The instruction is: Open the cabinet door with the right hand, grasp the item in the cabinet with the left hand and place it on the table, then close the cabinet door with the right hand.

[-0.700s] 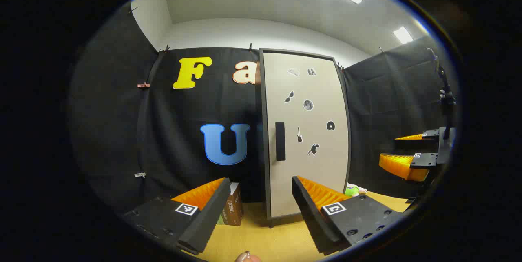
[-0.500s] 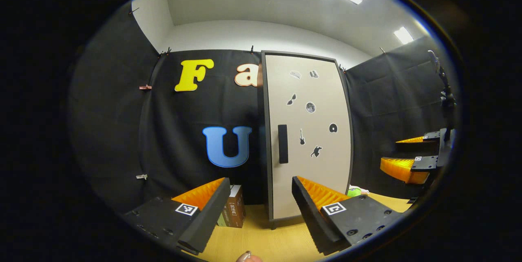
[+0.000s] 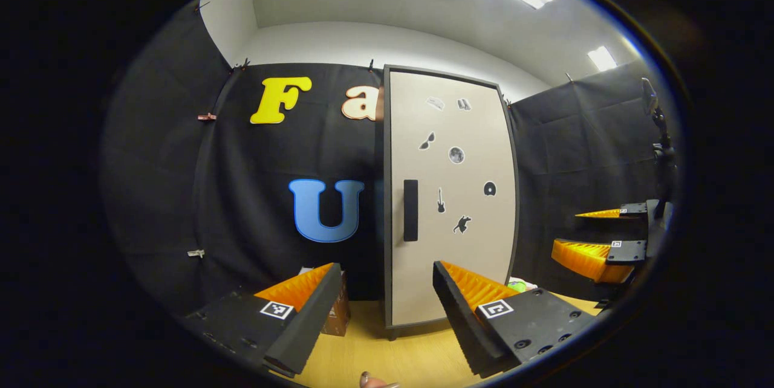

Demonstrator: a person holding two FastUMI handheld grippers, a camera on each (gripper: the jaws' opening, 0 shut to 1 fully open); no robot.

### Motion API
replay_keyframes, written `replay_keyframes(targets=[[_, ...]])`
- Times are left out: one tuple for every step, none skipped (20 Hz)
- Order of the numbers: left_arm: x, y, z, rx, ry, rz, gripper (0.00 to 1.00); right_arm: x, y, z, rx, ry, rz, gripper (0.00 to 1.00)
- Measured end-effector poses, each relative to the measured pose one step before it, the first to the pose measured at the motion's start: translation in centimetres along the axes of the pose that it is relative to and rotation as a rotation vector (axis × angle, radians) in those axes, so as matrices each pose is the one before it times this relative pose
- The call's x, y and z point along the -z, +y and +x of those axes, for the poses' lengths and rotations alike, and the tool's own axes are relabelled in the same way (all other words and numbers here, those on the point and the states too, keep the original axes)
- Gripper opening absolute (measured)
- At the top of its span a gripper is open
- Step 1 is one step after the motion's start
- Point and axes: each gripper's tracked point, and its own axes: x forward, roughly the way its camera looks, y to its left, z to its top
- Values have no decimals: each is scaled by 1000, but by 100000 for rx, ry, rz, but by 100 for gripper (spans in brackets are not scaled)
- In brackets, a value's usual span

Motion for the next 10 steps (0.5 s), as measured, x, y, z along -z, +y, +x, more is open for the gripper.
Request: replay_keyframes(targets=[[-194, -68, -108, 62, -839, 567, 95, 96, 1, -139, 246, 578, -13, 97], [-328, 34, -117, -71, -994, 404, 95, 113, 183, -92, -239, 891, 764, 97], [-53, -247, -121, 602, -358, -293, 95, 179, 19, -113, 103, 869, 982, 97], [-10, -285, -58, 1264, 137, -1091, 95, 102, -49, -43, 240, 666, 903, 97], [154, -206, -174, 1200, 109, -1253, 95, -32, 30, -54, 275, 159, 813, 97], [17, 38, -165, 406, 156, -857, 95, 6, 27, 25, 218, 174, 704, 97], [27, 275, -164, -15, 14, -209, 95, -45, 169, 72, -153, 206, 745, 97], [7, 243, -305, -177, -7, 100, 95, 144, 522, 163, -1728, 906, 1235, 97], [100, 175, -206, 127, 269, -11, 95, 227, 791, 97, -2560, 1396, 1911, 97], [-66, 211, -319, 183, 118, -265, 95, 179, 630, 21, -1958, 1202, 1873, 97]])
